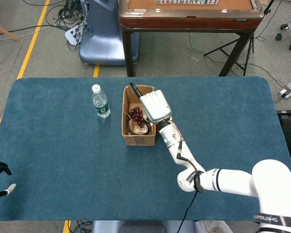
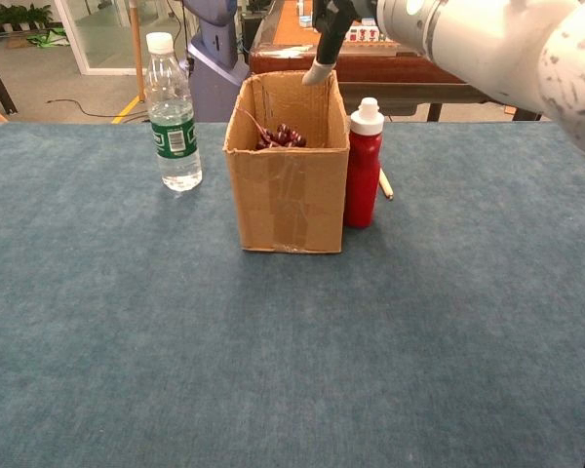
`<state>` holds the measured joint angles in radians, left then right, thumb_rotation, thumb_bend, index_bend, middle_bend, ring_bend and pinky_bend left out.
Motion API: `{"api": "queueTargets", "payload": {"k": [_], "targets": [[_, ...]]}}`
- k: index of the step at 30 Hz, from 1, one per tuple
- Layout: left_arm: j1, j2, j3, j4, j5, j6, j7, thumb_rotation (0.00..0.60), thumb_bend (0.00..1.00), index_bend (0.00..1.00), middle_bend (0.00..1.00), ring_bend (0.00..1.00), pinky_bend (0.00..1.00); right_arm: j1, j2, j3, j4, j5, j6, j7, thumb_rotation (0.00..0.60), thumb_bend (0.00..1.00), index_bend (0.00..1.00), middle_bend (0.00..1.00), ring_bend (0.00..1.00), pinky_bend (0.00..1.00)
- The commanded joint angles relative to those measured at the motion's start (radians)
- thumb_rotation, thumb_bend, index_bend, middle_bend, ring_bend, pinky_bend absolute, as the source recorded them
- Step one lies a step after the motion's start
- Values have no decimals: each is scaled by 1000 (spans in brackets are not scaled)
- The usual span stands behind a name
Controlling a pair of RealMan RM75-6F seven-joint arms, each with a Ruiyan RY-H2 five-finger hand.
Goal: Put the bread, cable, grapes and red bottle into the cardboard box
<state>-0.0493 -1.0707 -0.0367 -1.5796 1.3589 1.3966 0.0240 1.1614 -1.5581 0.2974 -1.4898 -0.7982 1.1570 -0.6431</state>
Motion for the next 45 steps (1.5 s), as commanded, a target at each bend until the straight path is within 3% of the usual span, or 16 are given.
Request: {"api": "queueTargets", "payload": {"k": [1, 7, 11, 17, 20, 29, 45], "targets": [[0, 0, 0, 1, 0, -1, 2, 600, 151, 495, 331, 273, 540, -53, 16, -6, -25, -79, 57, 58, 600, 0, 45, 943, 877, 886], [-3, -4, 1, 3, -3, -6, 11, 600, 151, 494, 331, 273, 540, -157, 80, -18, -108, -122, 132, 123, 600, 0, 297, 655, 646, 758], [-5, -10, 2, 6, -3, -9, 21, 600, 151, 494, 331, 273, 540, -241, 115, -34, -124, -140, 129, 246, 600, 0, 315, 496, 497, 671], [-9, -15, 2, 12, -9, -17, 29, 600, 151, 494, 331, 273, 540, -329, 85, -61, -29, -214, 115, 446, 600, 0, 311, 344, 305, 483], [-9, -16, 2, 13, -11, -19, 30, 600, 151, 494, 330, 273, 540, -357, 52, -71, 34, -236, 97, 519, 600, 0, 279, 314, 269, 424], [-9, -16, 2, 16, -12, -21, 28, 600, 151, 493, 331, 273, 540, -390, -68, -65, 210, -270, 24, 667, 600, 0, 235, 261, 213, 371], [-7, -12, 1, 14, -12, -18, 18, 600, 151, 494, 331, 273, 540, -370, -234, -8, 426, -321, -91, 833, 600, 0, 233, 263, 210, 370]]}}
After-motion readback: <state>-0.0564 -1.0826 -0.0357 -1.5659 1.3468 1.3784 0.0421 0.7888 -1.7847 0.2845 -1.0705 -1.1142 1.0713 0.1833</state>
